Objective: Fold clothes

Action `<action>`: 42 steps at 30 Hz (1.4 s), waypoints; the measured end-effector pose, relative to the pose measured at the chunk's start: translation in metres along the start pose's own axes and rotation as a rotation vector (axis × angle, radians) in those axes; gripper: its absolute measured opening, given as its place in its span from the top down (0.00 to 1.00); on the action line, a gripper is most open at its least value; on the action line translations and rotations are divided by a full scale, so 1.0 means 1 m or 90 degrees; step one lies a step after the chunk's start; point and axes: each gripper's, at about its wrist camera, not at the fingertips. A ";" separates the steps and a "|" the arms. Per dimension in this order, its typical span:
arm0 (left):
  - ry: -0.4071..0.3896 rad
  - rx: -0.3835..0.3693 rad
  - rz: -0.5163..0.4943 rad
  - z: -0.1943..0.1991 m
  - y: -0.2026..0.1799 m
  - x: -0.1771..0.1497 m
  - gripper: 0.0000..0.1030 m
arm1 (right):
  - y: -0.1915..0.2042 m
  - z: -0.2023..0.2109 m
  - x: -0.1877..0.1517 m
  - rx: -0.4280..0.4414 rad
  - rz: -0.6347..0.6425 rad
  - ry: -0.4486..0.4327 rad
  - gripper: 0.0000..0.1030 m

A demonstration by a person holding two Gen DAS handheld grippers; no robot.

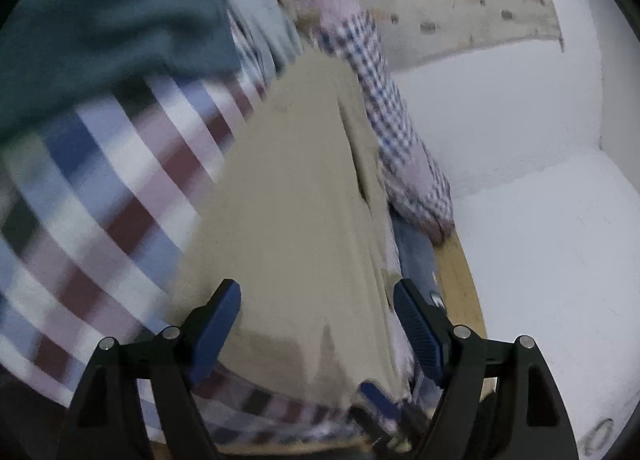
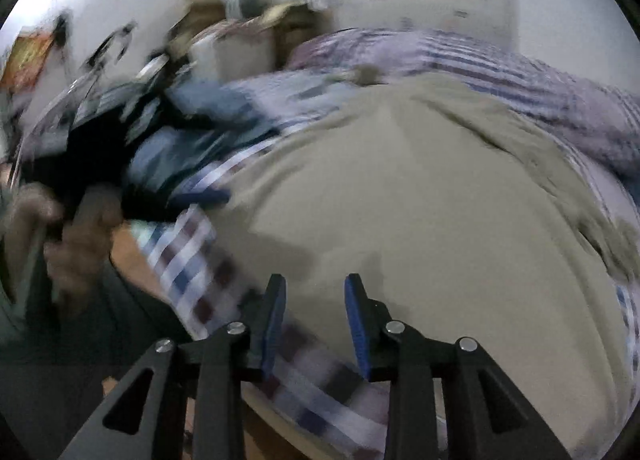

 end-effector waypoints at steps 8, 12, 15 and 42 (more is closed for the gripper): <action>-0.046 0.046 0.080 0.015 0.038 0.009 0.21 | 0.047 -0.053 0.011 0.036 0.087 0.010 0.64; -0.046 0.056 0.082 0.012 0.038 0.011 0.21 | 0.061 -0.075 0.015 0.030 0.125 0.019 0.64; -0.040 0.063 0.074 0.004 0.037 0.007 0.21 | 0.060 -0.081 0.017 0.032 0.120 0.017 0.66; 0.027 0.000 -0.004 -0.037 -0.007 -0.019 0.22 | -0.025 -0.033 0.028 0.114 -0.094 -0.041 0.59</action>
Point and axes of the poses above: each gripper's, at about its wrist camera, not at the fingertips, and z roughly against the way its jaws point, y to its left, x to its top, and after that the axes turned 3 degrees about -y, right-handed
